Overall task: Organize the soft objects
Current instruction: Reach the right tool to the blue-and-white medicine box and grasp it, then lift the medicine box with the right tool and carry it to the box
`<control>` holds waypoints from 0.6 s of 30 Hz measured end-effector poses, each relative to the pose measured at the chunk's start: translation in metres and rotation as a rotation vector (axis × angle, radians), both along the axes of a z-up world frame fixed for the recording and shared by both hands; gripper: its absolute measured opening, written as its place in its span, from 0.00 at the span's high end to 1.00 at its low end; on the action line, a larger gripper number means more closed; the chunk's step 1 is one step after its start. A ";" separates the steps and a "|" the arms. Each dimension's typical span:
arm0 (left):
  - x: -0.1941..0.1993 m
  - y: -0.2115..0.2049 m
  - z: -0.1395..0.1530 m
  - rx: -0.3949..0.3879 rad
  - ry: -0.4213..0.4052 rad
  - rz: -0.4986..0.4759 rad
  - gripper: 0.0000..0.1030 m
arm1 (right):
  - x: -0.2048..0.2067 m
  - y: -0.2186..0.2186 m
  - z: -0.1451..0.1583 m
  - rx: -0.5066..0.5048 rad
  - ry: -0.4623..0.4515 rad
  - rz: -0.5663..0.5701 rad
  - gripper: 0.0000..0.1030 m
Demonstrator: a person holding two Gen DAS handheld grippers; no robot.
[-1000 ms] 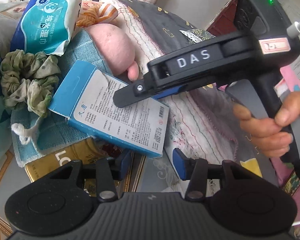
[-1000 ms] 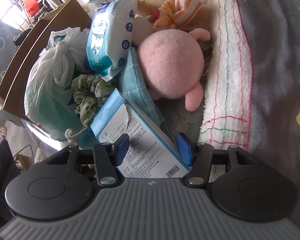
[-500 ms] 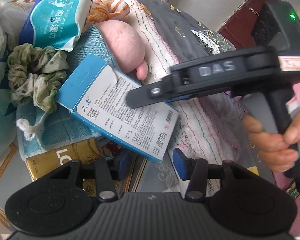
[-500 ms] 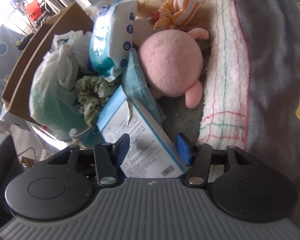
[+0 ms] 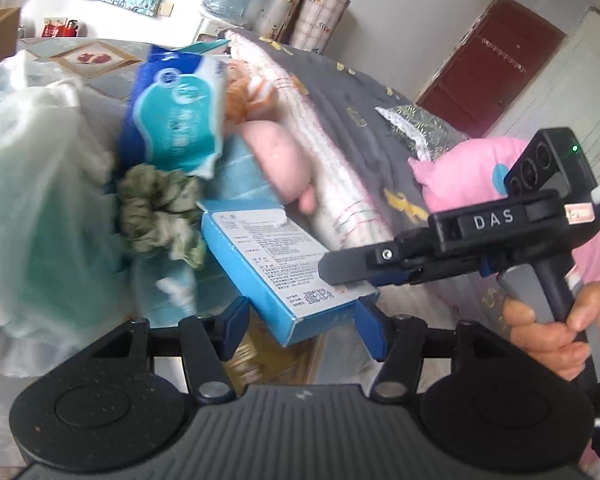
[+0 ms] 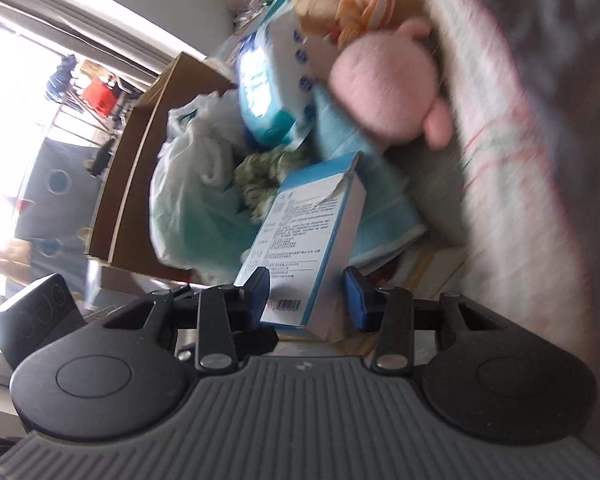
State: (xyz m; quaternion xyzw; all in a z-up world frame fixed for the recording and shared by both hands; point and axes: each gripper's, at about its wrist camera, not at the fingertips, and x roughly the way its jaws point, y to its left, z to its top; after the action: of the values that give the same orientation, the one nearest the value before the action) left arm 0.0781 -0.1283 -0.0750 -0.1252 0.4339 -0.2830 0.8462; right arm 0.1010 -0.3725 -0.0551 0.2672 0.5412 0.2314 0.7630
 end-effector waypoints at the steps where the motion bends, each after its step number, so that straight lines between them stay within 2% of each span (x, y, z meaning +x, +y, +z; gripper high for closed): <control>1: 0.000 0.005 -0.002 0.012 0.000 0.000 0.43 | -0.001 0.004 -0.006 0.004 0.007 -0.002 0.62; 4: -0.002 0.019 -0.008 0.061 0.012 -0.001 0.43 | -0.002 0.012 -0.020 -0.014 0.027 -0.020 0.60; 8: -0.001 0.030 -0.014 0.065 0.040 -0.010 0.42 | -0.002 0.010 -0.025 0.012 0.030 -0.063 0.60; 12: 0.004 0.025 -0.013 0.085 0.015 -0.036 0.42 | -0.001 0.003 -0.027 0.032 0.015 -0.129 0.59; 18: 0.012 0.006 -0.012 0.161 -0.033 -0.095 0.45 | -0.002 0.000 -0.042 0.084 0.033 -0.212 0.59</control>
State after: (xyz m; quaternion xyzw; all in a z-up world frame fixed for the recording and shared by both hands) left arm 0.0901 -0.1219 -0.0872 -0.0313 0.4467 -0.2888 0.8462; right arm 0.0993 -0.3726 -0.0970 0.3582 0.5122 0.1677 0.7624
